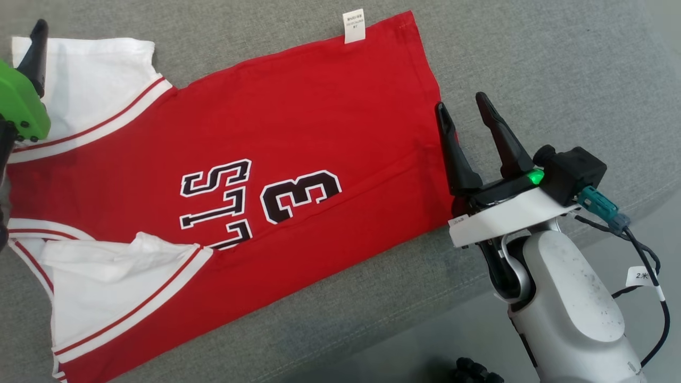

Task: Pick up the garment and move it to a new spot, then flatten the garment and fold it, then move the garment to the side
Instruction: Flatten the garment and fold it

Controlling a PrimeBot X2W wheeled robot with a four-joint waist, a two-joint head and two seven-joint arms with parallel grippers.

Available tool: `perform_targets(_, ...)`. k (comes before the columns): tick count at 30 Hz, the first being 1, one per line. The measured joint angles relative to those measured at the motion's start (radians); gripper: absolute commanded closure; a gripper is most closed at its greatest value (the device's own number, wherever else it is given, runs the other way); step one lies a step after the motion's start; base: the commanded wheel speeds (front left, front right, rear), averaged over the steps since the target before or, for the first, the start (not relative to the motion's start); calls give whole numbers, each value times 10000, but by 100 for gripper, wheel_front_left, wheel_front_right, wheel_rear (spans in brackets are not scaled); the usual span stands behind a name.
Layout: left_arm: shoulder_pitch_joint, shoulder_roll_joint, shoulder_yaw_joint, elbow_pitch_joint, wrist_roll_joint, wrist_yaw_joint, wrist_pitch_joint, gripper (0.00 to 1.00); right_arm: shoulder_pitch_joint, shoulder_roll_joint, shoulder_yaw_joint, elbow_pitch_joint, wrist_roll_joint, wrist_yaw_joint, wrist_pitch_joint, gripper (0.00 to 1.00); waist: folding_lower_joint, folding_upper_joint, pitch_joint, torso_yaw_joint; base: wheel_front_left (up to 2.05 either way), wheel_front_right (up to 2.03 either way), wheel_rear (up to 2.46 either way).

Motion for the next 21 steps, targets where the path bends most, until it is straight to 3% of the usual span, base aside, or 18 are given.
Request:
perform_targets(13, -537, 253, -619, 1197, -650, 0, -63, 0, -140, 2, 59, -142, 71, 0, 0, 0, -1, 0, 601, -291, 0, 0, 0)
perform_targets(14, -565, 253, -681, 1227, -700, 0, -79, 35, -146, 4, 61, -142, 69, 0, 0, 0, -1, 0, 608, -287, 0, 0, 0)
perform_targets(15, -603, 257, -761, 1248, -721, 0, -102, 76, -162, 4, 56, -138, 61, 0, 0, 0, -1, 0, 611, -278, 0, 0, 0)
perform_targets(16, -627, 257, -849, 1264, -769, 0, -140, 100, -180, 4, 46, -134, 46, 0, 0, 0, -1, 0, 610, -264, 0, 0, 0)
perform_targets(21, -640, 222, -1290, 1244, -949, 0, -456, 100, -340, 6, 10, 211, -134, 0, 0, 0, -1, 0, 485, -135, 0, 0, 0)
